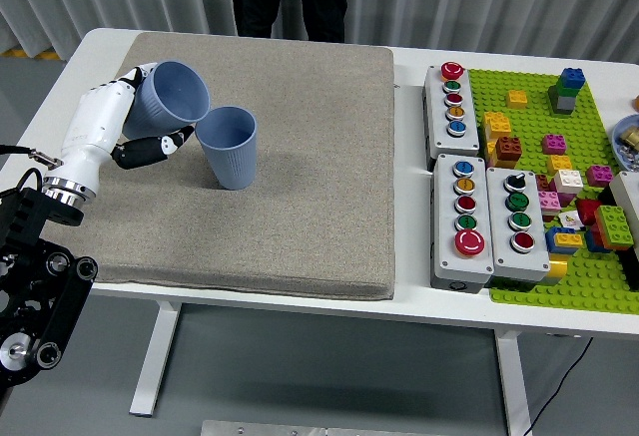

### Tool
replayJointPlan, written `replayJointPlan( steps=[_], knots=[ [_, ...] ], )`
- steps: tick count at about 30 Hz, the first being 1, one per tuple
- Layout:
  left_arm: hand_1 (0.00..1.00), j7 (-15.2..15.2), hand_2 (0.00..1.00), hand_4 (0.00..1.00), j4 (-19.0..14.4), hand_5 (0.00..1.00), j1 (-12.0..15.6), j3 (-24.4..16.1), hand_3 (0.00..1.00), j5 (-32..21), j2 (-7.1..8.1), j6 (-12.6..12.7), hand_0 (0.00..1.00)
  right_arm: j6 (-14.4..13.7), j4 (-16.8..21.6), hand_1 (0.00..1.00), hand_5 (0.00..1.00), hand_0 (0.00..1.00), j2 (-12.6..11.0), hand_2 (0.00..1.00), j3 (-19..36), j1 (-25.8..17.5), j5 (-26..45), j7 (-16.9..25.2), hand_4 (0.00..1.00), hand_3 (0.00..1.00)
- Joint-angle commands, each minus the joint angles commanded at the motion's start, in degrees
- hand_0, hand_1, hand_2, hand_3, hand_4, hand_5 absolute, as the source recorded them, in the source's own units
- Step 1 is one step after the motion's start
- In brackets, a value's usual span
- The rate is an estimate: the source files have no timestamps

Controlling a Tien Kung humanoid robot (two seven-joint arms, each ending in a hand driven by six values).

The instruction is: Pick cup pour cup place

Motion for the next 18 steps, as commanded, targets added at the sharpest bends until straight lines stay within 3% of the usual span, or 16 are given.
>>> replayJointPlan(
  steps=[10, 18],
  knots=[
    [0.625, 0.51, 0.757, 0.620, -0.81, 0.121, -0.38, 1.60, 0.803, 0.95, 2.41, -0.11, 0.557, -0.03, 0.00, 0.682, 0.180, 0.684, -0.10, 0.691, -0.12, 0.20, 0.26, 0.09, 0.447, 0.650],
    [0.625, 0.80, 0.755, 0.618, -1.40, 0.119, -0.59, 2.43, 0.802, 0.95, 3.24, 0.19, 0.558, -0.04, 0.00, 0.681, 0.181, 0.684, -0.09, 0.691, -0.08, 0.21, 0.28, 0.09, 0.447, 0.649]
  ],
)
